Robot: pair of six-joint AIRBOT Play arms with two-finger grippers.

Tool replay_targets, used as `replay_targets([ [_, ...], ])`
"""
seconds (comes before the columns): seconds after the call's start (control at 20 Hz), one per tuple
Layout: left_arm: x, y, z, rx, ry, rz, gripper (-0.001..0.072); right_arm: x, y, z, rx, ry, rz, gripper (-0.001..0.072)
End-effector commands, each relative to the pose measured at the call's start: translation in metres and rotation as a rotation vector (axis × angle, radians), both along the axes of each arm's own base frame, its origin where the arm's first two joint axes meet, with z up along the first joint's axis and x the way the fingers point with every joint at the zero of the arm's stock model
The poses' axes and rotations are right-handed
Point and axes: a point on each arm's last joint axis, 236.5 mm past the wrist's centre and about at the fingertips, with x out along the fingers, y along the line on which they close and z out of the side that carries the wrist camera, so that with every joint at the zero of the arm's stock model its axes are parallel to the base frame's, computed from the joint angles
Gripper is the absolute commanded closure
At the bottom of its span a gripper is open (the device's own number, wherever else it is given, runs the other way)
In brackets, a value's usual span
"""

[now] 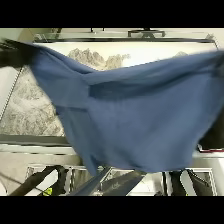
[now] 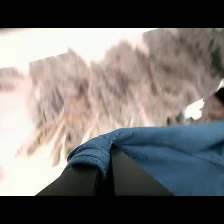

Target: Fold the shirts.

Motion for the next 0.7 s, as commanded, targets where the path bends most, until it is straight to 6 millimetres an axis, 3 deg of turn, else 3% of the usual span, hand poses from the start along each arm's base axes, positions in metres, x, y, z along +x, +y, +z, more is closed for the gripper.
replay_targets([
  [0.0, 0.054, 0.010, -0.146, 0.103, 0.267, 0.042, 0.0681, 0.047, -0.014, -0.173, -0.043, 0.313, -0.033, 0.0700],
  [0.15, 0.097, 0.022, -0.229, 0.087, 0.367, 0.109, 0.0681, 0.083, -0.014, -0.275, 0.010, 0.490, -0.052, 0.0700],
  [0.3, 0.139, 0.031, -0.276, 0.095, 0.391, 0.130, 0.0682, 0.118, -0.002, -0.335, 0.099, 0.556, -0.055, 0.0700],
  [0.4, 0.170, 0.035, -0.282, 0.099, 0.353, 0.141, 0.0682, 0.149, -0.003, -0.351, 0.140, 0.555, -0.069, 0.0701],
  [0.5, 0.188, 0.036, -0.279, 0.092, 0.335, 0.143, 0.0683, 0.176, -0.005, -0.346, 0.174, 0.538, -0.065, 0.0701],
  [0.65, 0.186, 0.043, -0.276, 0.137, 0.394, 0.150, 0.0692, 0.194, -0.007, -0.323, 0.171, 0.522, -0.032, 0.0700],
])
